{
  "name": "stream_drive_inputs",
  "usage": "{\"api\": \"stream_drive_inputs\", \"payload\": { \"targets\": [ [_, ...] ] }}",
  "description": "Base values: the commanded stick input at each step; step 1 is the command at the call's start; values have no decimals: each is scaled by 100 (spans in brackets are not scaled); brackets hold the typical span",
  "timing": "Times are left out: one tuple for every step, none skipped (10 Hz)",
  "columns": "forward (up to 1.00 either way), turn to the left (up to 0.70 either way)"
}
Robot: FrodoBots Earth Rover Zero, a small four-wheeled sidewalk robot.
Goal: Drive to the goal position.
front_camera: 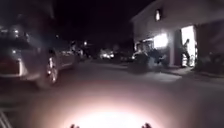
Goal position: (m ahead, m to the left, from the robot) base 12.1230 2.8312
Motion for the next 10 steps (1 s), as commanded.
{"api": "stream_drive_inputs", "payload": {
  "targets": [
    [85,0],
    [85,0],
    [85,0],
    [85,0],
    [85,0],
    [85,0],
    [85,0],
    [85,0],
    [85,0],
    [85,0]
  ]
}}
